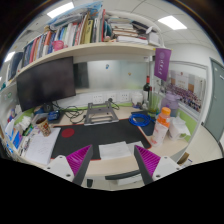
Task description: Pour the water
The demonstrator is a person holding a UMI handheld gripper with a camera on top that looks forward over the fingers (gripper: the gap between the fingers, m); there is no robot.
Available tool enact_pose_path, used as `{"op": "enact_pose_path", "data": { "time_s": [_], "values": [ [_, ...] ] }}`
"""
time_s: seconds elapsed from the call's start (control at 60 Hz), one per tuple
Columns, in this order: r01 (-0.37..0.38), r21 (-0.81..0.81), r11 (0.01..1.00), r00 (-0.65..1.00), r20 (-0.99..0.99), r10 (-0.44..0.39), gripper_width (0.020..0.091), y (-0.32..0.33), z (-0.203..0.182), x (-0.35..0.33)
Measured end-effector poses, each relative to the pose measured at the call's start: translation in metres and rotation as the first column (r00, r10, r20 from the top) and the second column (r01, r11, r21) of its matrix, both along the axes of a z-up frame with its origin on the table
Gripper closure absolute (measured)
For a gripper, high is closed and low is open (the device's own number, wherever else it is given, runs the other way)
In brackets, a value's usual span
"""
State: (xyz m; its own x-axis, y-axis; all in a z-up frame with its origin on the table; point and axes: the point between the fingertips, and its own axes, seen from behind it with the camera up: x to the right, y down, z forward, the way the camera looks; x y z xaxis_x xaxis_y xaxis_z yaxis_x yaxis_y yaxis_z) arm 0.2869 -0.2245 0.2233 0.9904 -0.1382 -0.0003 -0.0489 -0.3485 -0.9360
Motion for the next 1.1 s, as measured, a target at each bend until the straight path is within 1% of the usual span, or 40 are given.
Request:
{"op": "enact_pose_path", "data": {
  "time_s": [0.133, 0.233, 0.317, 0.5, 0.667, 0.733, 0.8, 0.883, 0.917, 0.933, 0.967, 1.017, 1.1],
  "values": [
    [0.071, -0.017, 0.997, 0.997, 0.01, -0.071, 0.0258, 0.007, -0.02, 0.095],
    [0.097, -0.015, 0.995, 0.995, 0.013, -0.097, 0.026, 0.022, -0.029, 0.15],
    [0.081, 0.012, 0.997, 0.996, 0.041, -0.081, 0.026, 0.043, -0.03, 0.183],
    [-0.01, 0.081, 0.997, 0.994, 0.107, 0.001, 0.0256, 0.096, -0.029, 0.216],
    [-0.021, 0.136, 0.99, 0.996, 0.093, 0.009, 0.025, 0.131, -0.035, 0.23],
    [-0.029, 0.16, 0.987, 0.997, 0.08, 0.016, 0.0258, 0.142, -0.037, 0.23],
    [-0.028, 0.181, 0.983, 0.997, 0.076, 0.015, 0.0316, 0.151, -0.038, 0.233],
    [-0.039, 0.201, 0.979, 0.997, 0.067, 0.026, 0.0421, 0.162, -0.04, 0.232],
    [-0.034, 0.208, 0.977, 0.997, 0.073, 0.019, 0.0475, 0.164, -0.04, 0.234],
    [-0.03, 0.213, 0.977, 0.997, 0.082, 0.012, 0.0514, 0.165, -0.039, 0.237],
    [-0.029, 0.221, 0.975, 0.995, 0.094, 0.008, 0.0518, 0.166, -0.038, 0.238],
    [-0.038, 0.231, 0.972, 0.996, 0.089, 0.018, 0.0548, 0.168, -0.038, 0.238],
    [-0.045, 0.245, 0.969, 0.994, 0.111, 0.018, 0.0627, 0.169, -0.036, 0.239]
  ]
}}
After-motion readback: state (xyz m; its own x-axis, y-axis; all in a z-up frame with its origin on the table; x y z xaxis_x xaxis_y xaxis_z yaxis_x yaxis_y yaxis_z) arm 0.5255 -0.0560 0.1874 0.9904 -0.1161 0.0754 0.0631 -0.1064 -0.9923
